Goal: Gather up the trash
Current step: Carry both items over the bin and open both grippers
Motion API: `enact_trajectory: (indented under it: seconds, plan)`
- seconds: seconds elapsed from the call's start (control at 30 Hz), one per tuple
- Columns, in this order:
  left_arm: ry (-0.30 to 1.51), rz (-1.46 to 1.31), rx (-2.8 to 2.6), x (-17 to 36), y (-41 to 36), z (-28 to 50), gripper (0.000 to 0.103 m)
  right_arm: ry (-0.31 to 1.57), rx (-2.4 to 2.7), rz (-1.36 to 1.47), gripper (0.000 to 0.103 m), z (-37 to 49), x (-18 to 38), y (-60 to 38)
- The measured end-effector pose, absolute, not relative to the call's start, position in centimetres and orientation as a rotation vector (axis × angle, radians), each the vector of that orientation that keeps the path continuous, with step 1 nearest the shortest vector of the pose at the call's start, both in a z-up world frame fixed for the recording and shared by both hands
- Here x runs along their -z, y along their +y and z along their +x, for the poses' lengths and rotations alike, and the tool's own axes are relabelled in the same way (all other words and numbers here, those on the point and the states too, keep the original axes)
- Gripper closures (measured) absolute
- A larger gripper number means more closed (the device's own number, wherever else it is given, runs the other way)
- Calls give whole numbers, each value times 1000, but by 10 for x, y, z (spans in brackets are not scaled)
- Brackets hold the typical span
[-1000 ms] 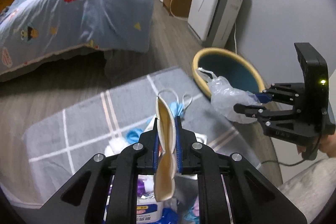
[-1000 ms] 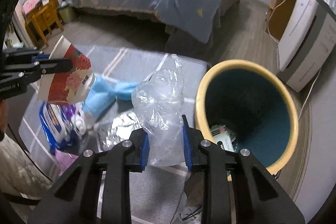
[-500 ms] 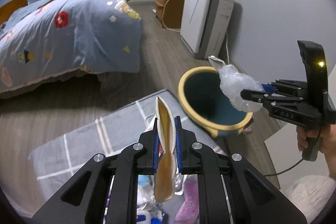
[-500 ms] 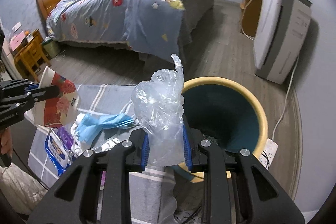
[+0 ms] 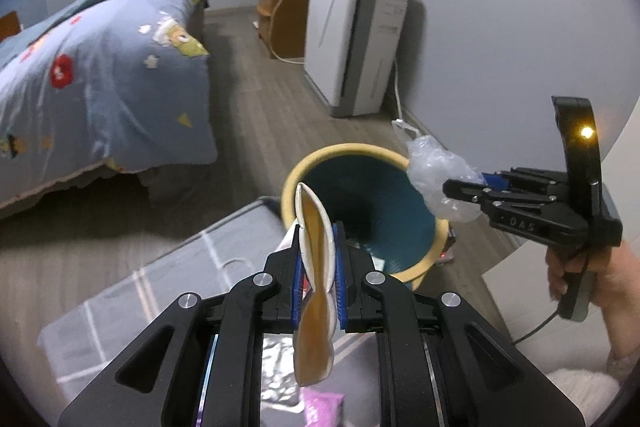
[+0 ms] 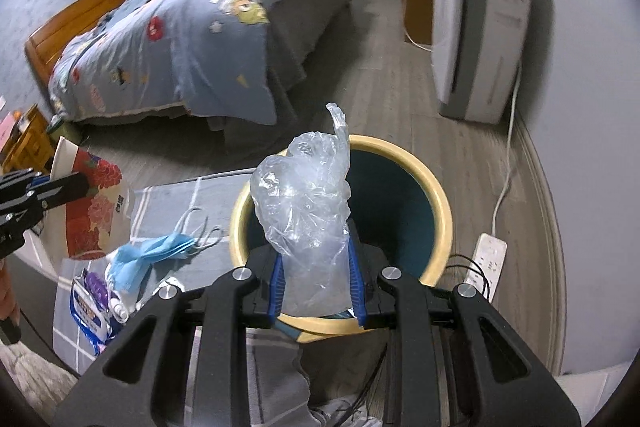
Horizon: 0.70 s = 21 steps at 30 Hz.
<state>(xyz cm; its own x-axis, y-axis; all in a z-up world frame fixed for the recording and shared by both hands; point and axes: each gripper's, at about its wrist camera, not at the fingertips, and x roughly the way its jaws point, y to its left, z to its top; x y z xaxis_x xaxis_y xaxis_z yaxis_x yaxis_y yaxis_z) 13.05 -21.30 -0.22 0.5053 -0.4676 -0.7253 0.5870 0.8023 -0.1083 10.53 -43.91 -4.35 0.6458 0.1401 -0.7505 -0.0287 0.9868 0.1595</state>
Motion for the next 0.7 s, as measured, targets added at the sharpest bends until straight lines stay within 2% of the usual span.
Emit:
enact_trajectory:
  seconds: [0.7]
  plan:
    - [930,216,733,57,-296,182,89,961,-56,197,77,141,98,-476]
